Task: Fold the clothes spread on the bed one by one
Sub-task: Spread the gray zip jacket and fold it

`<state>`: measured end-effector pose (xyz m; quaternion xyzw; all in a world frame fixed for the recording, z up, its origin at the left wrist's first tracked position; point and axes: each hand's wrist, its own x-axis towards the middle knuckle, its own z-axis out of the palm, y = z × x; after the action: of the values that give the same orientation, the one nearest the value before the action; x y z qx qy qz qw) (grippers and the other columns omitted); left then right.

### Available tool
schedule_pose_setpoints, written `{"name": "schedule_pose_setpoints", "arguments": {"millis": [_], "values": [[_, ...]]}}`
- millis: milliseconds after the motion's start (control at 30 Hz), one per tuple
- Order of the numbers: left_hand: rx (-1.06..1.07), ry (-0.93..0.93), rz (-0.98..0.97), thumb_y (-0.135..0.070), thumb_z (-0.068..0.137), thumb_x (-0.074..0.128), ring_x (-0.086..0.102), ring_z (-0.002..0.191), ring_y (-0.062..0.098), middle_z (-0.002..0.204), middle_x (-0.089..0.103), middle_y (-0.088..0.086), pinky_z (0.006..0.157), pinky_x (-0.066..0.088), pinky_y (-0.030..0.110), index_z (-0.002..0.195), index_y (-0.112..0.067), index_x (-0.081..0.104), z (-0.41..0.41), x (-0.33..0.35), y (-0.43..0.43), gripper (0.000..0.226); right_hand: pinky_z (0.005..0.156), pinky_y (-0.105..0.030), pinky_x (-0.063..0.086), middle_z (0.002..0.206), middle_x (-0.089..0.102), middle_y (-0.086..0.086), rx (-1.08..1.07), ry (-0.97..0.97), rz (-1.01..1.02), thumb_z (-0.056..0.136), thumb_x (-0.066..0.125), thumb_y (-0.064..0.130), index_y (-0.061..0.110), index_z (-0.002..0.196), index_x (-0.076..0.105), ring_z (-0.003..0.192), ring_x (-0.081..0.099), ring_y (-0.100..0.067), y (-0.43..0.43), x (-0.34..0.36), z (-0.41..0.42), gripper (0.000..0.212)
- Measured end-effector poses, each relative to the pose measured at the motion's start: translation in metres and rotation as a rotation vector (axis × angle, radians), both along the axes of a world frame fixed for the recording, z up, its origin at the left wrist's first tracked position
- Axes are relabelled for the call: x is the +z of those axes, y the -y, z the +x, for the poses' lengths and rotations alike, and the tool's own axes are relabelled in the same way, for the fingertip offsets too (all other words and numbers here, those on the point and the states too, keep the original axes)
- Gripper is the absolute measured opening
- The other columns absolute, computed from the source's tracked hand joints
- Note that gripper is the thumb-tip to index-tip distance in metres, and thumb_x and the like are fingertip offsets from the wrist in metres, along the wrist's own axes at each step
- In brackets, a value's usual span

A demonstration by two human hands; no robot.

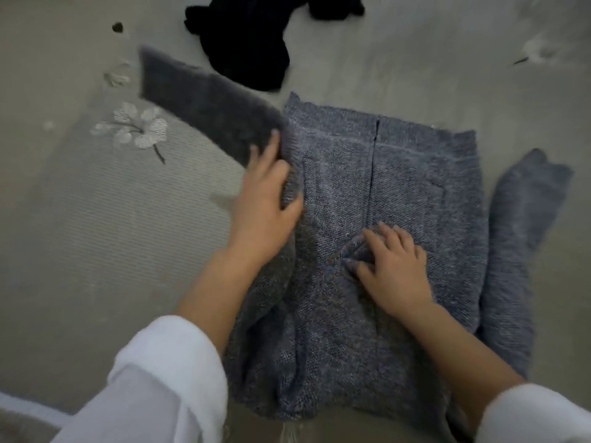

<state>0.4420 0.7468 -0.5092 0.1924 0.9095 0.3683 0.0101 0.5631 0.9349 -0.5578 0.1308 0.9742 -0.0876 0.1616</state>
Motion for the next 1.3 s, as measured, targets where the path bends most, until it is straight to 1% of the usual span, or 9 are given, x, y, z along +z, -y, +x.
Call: {"name": "schedule_pose_setpoints", "arguments": {"millis": [167,333,467,567,767,900,967,1133,1300], "values": [[-0.562,0.429,-0.570,-0.041,0.088,0.060,-0.014,0.146,0.032,0.160,-0.014,-0.006,0.114,0.001,0.058,0.150,-0.032,0.012,0.061,-0.065,-0.048,0.079,0.120,-0.043,0.009,0.162,-0.004,0.006,0.053,0.381,-0.179,0.098,0.038,0.049,0.024,0.154,0.003,0.148,0.005,-0.019,-0.024,-0.039,0.035,0.071],[-0.538,0.349,-0.640,-0.045,0.081,0.064,-0.037,0.137,0.020,0.155,-0.030,-0.005,0.105,-0.026,0.049,0.145,-0.041,-0.024,0.106,-0.093,-0.003,0.108,0.095,-0.033,0.047,0.123,0.061,0.003,-0.369,0.052,-0.544,0.090,0.056,0.030,0.018,0.131,0.057,0.116,0.057,-0.022,-0.031,-0.040,0.024,0.042],[-0.423,0.348,-0.650,-0.056,0.070,0.064,-0.044,0.133,0.022,0.147,-0.044,-0.005,0.109,-0.018,0.055,0.140,-0.049,-0.028,0.127,-0.089,0.036,0.116,0.072,-0.020,0.043,0.096,0.061,0.014,-0.689,-0.121,-0.843,0.085,0.061,0.052,0.023,0.111,0.059,0.088,0.059,-0.006,-0.026,-0.024,-0.016,0.039],[-0.314,0.435,-0.507,-0.081,0.073,0.035,-0.029,0.140,0.011,0.153,-0.030,-0.015,0.114,-0.005,0.051,0.140,-0.057,-0.019,0.133,-0.086,0.049,0.089,0.068,-0.027,0.047,0.093,0.061,0.010,-0.664,0.021,-0.772,0.079,0.070,0.052,0.018,0.103,0.055,0.082,0.058,-0.009,-0.011,-0.026,-0.047,0.043],[0.025,0.482,-0.303,-0.052,0.094,0.022,0.019,0.136,0.006,0.139,0.042,-0.016,0.109,0.009,0.041,0.143,-0.037,0.035,0.083,-0.090,0.050,0.053,0.073,-0.036,0.045,0.078,0.049,-0.008,-1.198,-0.097,-1.121,0.082,0.051,0.002,0.012,0.077,0.043,0.078,0.050,-0.025,0.005,-0.012,-0.092,0.014],[-0.083,0.484,-0.444,-0.076,0.078,0.021,0.052,0.090,0.016,0.065,0.052,-0.010,0.097,0.025,0.044,0.064,-0.030,0.060,0.046,-0.081,0.079,0.062,0.093,-0.052,0.049,0.095,0.058,-0.013,-1.237,-0.197,-1.592,0.077,0.041,0.001,0.007,0.093,0.047,0.090,0.060,-0.030,-0.007,0.013,-0.110,0.018],[-0.010,0.588,-0.300,-0.092,0.065,0.028,0.057,0.067,0.014,0.055,0.055,-0.003,0.099,0.033,0.052,0.064,-0.021,0.068,0.034,-0.080,0.100,0.081,0.084,-0.043,0.055,0.085,0.060,-0.010,-1.146,-0.363,-1.757,0.076,0.038,0.000,0.008,0.088,0.048,0.080,0.061,-0.027,-0.020,0.020,-0.111,0.017],[0.100,0.807,-0.212,-0.080,0.058,0.065,0.065,0.091,0.019,0.088,0.072,-0.001,0.106,0.032,0.060,0.091,-0.022,0.071,0.032,-0.087,0.125,0.066,0.069,-0.032,0.050,0.104,0.055,-0.007,-1.206,-0.193,-1.428,0.077,0.047,0.004,0.013,0.106,0.049,0.082,0.055,-0.024,-0.031,-0.013,-0.078,0.031],[0.050,0.302,-0.373,-0.059,0.078,0.059,0.028,0.125,0.024,0.133,0.032,0.003,0.104,0.030,0.044,0.141,-0.025,0.033,0.086,-0.097,0.095,0.076,0.076,-0.033,0.055,0.120,0.061,-0.009,-1.222,-0.010,-1.276,0.087,0.064,0.021,0.014,0.118,0.053,0.103,0.063,-0.023,-0.026,-0.042,-0.063,0.034]]}}
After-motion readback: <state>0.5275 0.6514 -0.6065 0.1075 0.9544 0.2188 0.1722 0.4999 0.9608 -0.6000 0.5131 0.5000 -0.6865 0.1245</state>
